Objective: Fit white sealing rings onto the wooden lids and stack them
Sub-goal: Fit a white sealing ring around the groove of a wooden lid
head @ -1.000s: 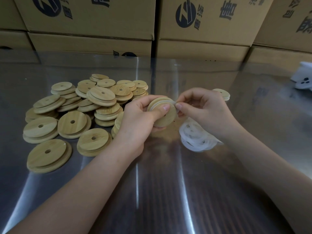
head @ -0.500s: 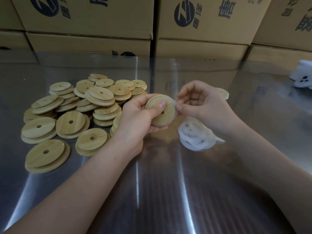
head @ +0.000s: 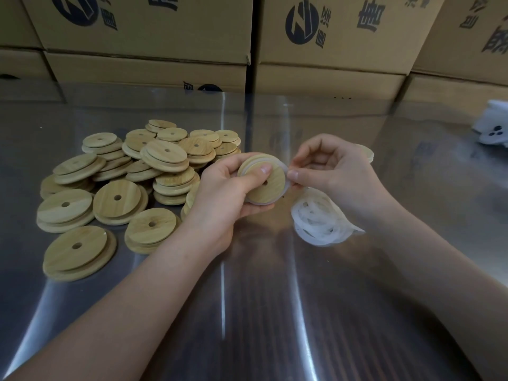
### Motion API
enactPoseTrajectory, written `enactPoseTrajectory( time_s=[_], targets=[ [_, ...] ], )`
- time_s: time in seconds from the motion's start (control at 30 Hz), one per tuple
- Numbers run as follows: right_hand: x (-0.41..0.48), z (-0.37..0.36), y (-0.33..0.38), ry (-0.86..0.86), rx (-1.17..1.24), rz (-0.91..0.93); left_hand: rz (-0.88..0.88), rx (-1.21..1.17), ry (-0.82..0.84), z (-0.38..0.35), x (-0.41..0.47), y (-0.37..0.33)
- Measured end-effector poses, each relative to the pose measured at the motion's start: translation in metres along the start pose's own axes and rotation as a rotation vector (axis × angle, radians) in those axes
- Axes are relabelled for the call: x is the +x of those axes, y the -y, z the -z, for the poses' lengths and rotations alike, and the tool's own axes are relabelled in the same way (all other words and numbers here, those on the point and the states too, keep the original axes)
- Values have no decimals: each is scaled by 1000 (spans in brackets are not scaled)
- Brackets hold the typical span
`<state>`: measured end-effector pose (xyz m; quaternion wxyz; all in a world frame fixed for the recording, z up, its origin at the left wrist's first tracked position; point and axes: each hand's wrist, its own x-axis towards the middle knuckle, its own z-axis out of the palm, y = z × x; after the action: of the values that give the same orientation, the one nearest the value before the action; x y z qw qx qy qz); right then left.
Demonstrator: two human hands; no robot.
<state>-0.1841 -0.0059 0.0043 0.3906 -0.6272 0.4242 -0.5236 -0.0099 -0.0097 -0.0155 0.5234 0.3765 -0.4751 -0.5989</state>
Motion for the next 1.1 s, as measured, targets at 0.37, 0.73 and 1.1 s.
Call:
enactPoseTrajectory(
  time_s=[0.37,0.73,1.1],
  targets=[
    [-2,0,5,14,36,74,-62,16,40,1,0,-4],
    [-2,-1,2,-69,-36,111,-96,63,90,1,-2,-4],
    [-5,-7,1,-58,-192,212,-8,-16,14,-8,-7,0]
  ],
)
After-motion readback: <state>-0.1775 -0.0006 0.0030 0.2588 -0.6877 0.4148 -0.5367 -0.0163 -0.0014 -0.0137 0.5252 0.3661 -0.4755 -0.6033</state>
